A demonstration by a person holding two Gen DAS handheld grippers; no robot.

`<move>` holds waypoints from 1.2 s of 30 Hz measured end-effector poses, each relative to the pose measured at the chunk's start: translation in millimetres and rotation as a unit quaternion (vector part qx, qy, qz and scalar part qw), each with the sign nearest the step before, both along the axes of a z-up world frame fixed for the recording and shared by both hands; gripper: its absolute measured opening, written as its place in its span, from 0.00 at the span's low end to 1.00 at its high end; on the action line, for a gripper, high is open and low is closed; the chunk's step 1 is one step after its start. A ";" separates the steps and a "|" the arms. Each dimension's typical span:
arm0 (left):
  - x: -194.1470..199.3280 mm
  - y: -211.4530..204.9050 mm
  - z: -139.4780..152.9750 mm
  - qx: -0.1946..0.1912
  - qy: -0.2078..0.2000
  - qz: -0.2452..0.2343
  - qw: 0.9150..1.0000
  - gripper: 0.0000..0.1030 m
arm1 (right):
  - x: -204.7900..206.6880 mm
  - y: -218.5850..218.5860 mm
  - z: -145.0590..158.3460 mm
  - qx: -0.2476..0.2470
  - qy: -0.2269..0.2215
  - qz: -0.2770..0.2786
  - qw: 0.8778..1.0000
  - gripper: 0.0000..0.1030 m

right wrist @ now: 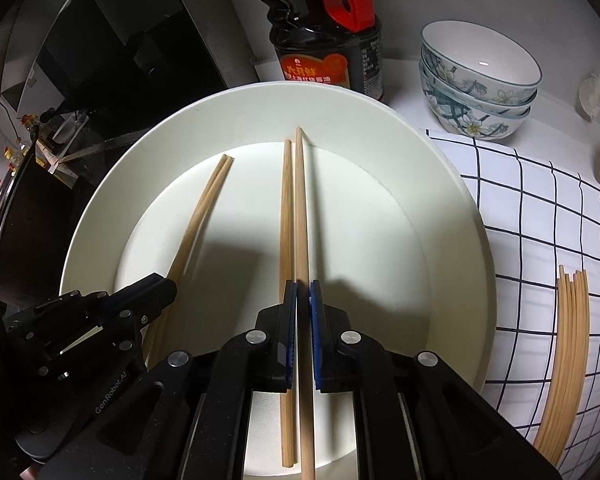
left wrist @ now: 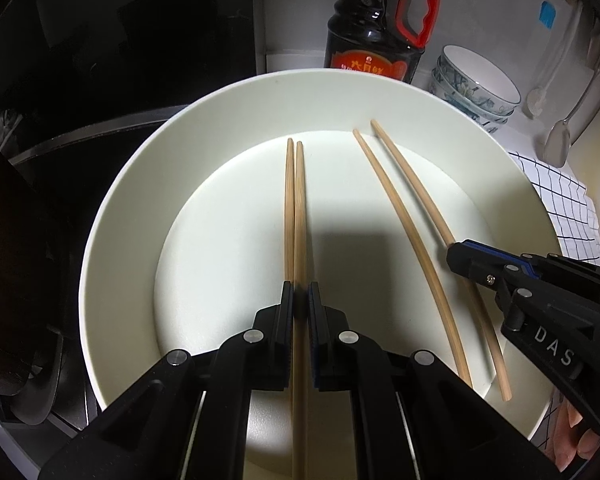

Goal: Organize utensils
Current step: 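Open the right gripper to drop its chopstick while the left gripper releases its chopstick, then move both open grippers back from the dish to the chopstick pile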

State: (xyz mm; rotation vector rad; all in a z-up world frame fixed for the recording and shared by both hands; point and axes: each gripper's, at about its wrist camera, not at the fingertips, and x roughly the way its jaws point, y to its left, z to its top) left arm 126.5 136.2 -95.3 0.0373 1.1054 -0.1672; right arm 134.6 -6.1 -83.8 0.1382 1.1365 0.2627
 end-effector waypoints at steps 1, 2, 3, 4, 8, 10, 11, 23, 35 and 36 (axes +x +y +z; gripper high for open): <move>-0.3 -0.3 -0.5 0.002 0.000 0.000 1.000 0.08 | -0.6 -0.5 -1.0 0.000 0.001 0.000 1.000 0.06; -0.5 -0.3 -0.7 0.005 -0.001 0.001 1.000 0.08 | -0.5 -0.6 -2.0 -0.002 0.004 0.000 1.000 0.06; -0.3 -0.3 -0.9 0.007 -0.001 0.001 1.000 0.08 | -0.3 -0.7 -3.2 -0.002 0.006 0.000 1.000 0.06; -0.1 -0.2 -0.9 0.008 0.000 0.001 1.000 0.08 | -0.1 -0.9 -3.6 -0.001 0.008 -0.001 1.000 0.06; 1.8 -0.6 -0.3 0.008 0.002 0.005 1.000 0.08 | -3.0 -1.3 -5.0 -0.003 0.006 -0.001 1.000 0.07; 0.8 -0.1 0.6 0.010 0.001 0.006 1.000 0.16 | -3.2 -1.5 -3.6 -0.003 0.003 -0.001 1.000 0.10; -0.4 0.6 2.0 0.013 -0.001 0.008 1.000 0.21 | -4.0 -2.4 -1.9 -0.004 -0.002 -0.003 1.000 0.14; -14.9 18.9 34.8 0.017 -0.045 0.047 0.998 0.72 | -13.5 -14.2 21.4 -0.006 -0.036 -0.017 0.999 0.41; -36.2 20.8 49.9 0.011 -0.053 0.060 0.997 0.81 | -32.2 -24.8 39.5 0.007 -0.048 -0.026 0.998 0.53; -38.1 20.8 51.1 0.011 -0.054 0.062 0.997 0.82 | -34.1 -26.0 40.8 0.009 -0.048 -0.025 0.998 0.54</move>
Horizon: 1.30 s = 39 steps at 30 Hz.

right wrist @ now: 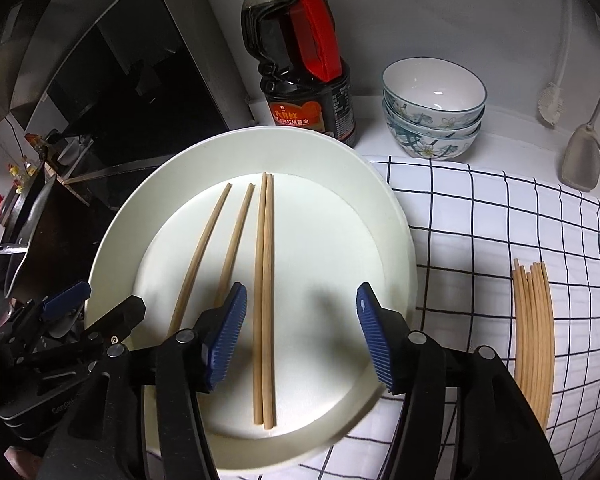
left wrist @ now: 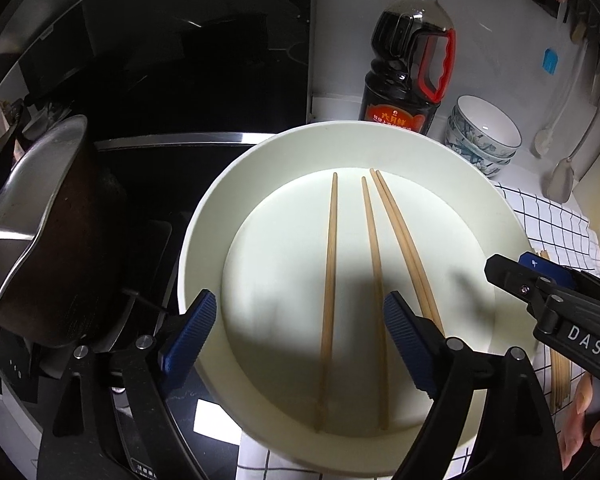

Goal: Organize utensils
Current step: 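Move both open grippers back from the dish to the chopstick pile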

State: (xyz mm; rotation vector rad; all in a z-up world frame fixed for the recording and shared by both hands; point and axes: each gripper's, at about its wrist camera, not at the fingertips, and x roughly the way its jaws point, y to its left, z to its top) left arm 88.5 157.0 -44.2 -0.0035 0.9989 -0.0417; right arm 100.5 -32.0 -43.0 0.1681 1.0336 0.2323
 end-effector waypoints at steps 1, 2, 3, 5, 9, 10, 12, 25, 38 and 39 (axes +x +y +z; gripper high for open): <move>-1.7 0.1 0.8 0.000 -0.001 0.001 1.000 0.82 | -1.2 -0.3 1.1 0.001 0.000 0.001 1.000 0.54; -3.5 0.0 2.1 -0.001 -0.001 0.003 1.000 0.82 | -3.2 -1.1 2.6 0.001 -0.001 0.001 1.000 0.55; -5.5 -0.2 3.4 -0.001 -0.002 0.004 1.000 0.82 | -5.1 -2.1 4.0 0.001 -0.003 0.002 1.000 0.55; -8.7 -0.9 5.5 -0.001 -0.002 0.008 1.000 0.82 | -8.3 -3.3 6.1 0.002 -0.004 0.004 1.000 0.55; -16.1 -3.7 9.4 -0.004 -0.003 0.015 1.000 0.83 | -15.0 -6.6 8.7 0.005 -0.005 0.007 1.000 0.56; -17.7 -4.4 10.0 -0.004 -0.004 0.016 1.000 0.83 | -16.6 -7.5 9.1 0.005 -0.006 0.007 1.000 0.56; -21.5 -7.3 11.2 -0.004 -0.004 0.019 1.000 0.83 | -19.7 -9.4 9.5 0.006 -0.008 0.008 1.000 0.56; -42.4 -32.4 17.1 -0.006 -0.004 0.019 1.000 0.83 | -41.8 -33.5 8.8 0.013 -0.009 0.005 1.000 0.57; -54.7 -72.9 22.5 -0.015 -0.007 -0.004 1.000 0.83 | -66.9 -78.4 14.8 0.011 -0.017 -0.021 1.000 0.58; -55.6 -77.4 22.6 -0.015 -0.007 -0.006 1.000 0.83 | -69.6 -82.3 15.1 0.010 -0.017 -0.023 1.000 0.58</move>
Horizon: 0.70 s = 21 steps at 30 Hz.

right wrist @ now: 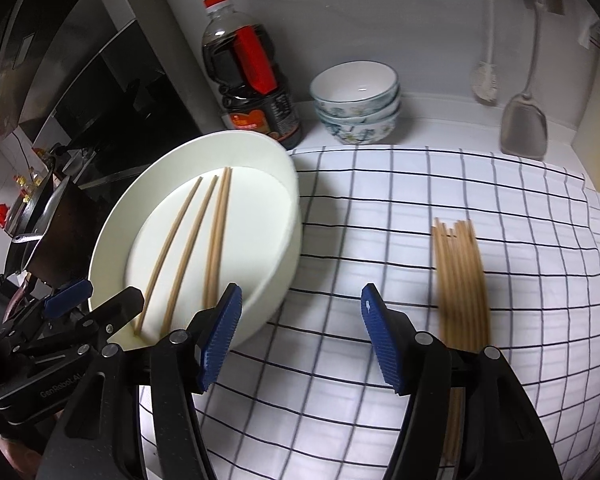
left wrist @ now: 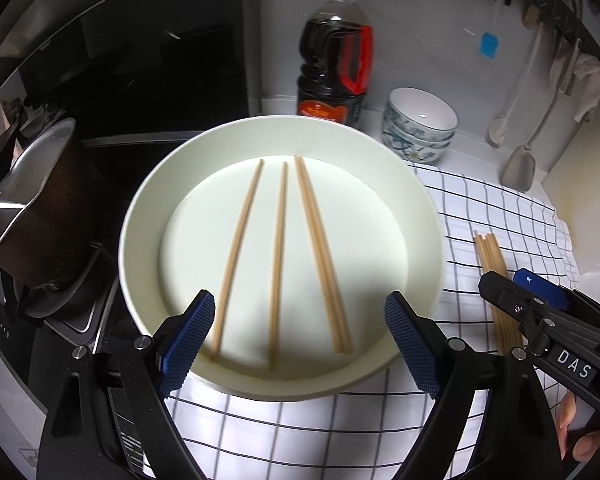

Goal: Organize utensils
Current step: 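Move both open grippers back from the dish to the chopstick pile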

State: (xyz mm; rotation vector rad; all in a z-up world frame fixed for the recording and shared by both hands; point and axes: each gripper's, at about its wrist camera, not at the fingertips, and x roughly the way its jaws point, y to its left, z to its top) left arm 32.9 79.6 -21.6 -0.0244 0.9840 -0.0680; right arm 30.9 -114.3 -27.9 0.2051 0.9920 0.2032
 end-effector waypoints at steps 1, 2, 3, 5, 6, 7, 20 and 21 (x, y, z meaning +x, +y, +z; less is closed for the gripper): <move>-0.1 -2.9 0.2 -0.001 0.000 -0.001 1.000 0.83 | -1.1 -2.2 -0.2 0.000 0.000 -0.001 1.000 0.58; -0.8 -6.3 0.7 -0.002 0.000 -0.003 1.000 0.83 | -3.2 -6.1 -0.4 -0.001 0.000 -0.004 1.000 0.58; -2.2 -10.6 1.0 -0.003 -0.001 -0.006 1.000 0.83 | -4.4 -8.5 -0.6 -0.001 0.000 -0.006 1.000 0.58; -3.9 -17.7 1.6 -0.003 -0.001 -0.010 1.000 0.83 | -8.5 -16.3 -1.6 0.000 0.001 -0.010 1.000 0.58; -5.3 -21.3 1.8 -0.004 -0.001 -0.013 1.000 0.83 | -10.3 -20.0 -1.9 0.000 0.001 -0.013 1.000 0.58; -6.0 -23.8 2.0 -0.004 -0.002 -0.015 1.000 0.83 | -11.3 -22.2 -2.2 0.000 0.001 -0.015 1.000 0.58; -20.1 -61.2 -1.1 -0.008 0.001 -0.041 0.999 0.83 | -32.6 -64.9 -8.5 -0.002 0.007 -0.045 0.999 0.59; -21.0 -63.4 -1.6 -0.008 0.002 -0.042 0.999 0.83 | -33.9 -68.8 -9.8 -0.002 0.008 -0.048 0.999 0.59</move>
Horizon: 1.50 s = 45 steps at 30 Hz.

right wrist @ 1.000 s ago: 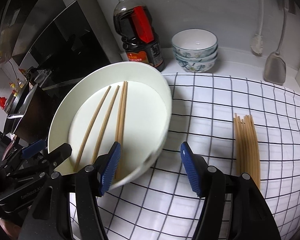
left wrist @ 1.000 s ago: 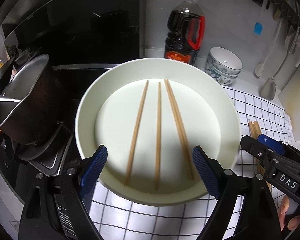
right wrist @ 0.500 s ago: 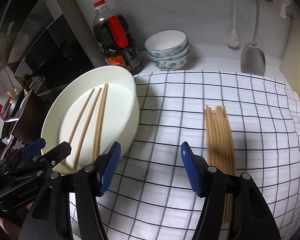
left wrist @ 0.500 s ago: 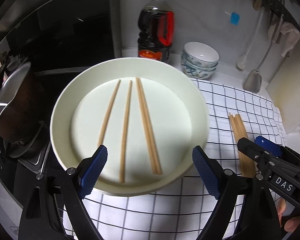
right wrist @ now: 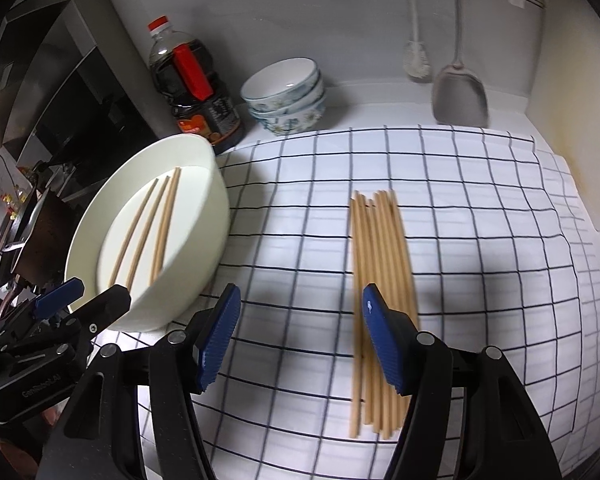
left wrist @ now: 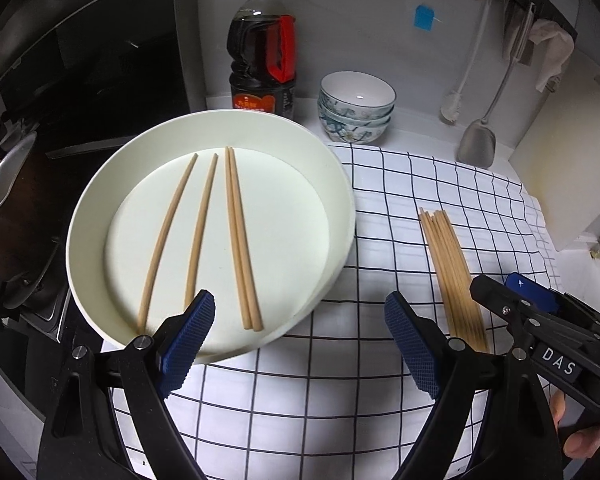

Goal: Organize utensils
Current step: 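Move both open grippers back from the dish to the chopstick pile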

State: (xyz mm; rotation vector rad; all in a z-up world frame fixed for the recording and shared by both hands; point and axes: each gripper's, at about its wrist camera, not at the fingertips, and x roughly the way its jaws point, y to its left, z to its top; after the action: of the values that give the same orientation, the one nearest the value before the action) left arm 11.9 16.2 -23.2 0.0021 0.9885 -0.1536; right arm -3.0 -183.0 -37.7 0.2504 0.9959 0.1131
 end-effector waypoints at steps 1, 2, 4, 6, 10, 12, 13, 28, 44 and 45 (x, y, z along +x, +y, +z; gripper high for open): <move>-0.6 -2.8 -1.0 0.000 0.001 -0.002 1.000 0.83 | -1.6 -3.6 -0.8 0.000 0.000 -0.002 1.000 0.59; -1.1 -4.5 -1.8 0.000 0.002 -0.003 1.000 0.83 | -2.9 -6.0 -1.7 0.000 0.001 -0.004 1.000 0.59; -2.5 -9.8 -3.6 0.000 0.005 -0.005 1.000 0.83 | -5.3 -13.3 -3.5 -0.002 0.001 -0.009 1.000 0.59; -3.9 -15.6 -5.0 0.002 0.006 -0.008 1.000 0.83 | -8.3 -22.2 -6.2 -0.003 0.001 -0.016 1.000 0.60; -4.9 -25.3 -7.7 0.004 0.007 -0.014 1.000 0.83 | -11.8 -38.1 -13.4 -0.003 0.006 -0.027 1.000 0.60; -5.0 -32.3 -9.3 0.005 0.008 -0.019 1.000 0.83 | -13.1 -47.1 -18.4 -0.003 0.010 -0.034 0.999 0.60; -5.1 -35.1 -10.0 0.004 0.008 -0.021 1.000 0.83 | -14.2 -50.5 -20.0 -0.004 0.011 -0.036 0.999 0.60; -2.2 -94.1 -34.3 -0.009 0.021 -0.058 0.998 0.85 | -18.3 -92.9 -52.6 -0.023 0.024 -0.052 0.998 0.66; 9.6 -115.9 -73.1 0.003 0.039 -0.064 0.997 0.85 | -2.2 -86.3 -87.1 -0.073 0.025 -0.014 0.997 0.66; 10.4 -116.1 -74.2 0.002 0.039 -0.063 0.997 0.85 | -1.4 -85.9 -88.4 -0.077 0.025 -0.013 0.997 0.66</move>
State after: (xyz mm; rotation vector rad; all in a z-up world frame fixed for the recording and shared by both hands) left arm 22.3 -99.9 -97.4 0.0625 1.0678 -0.2682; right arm -4.3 -268.9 -126.0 0.1255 1.0446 0.0061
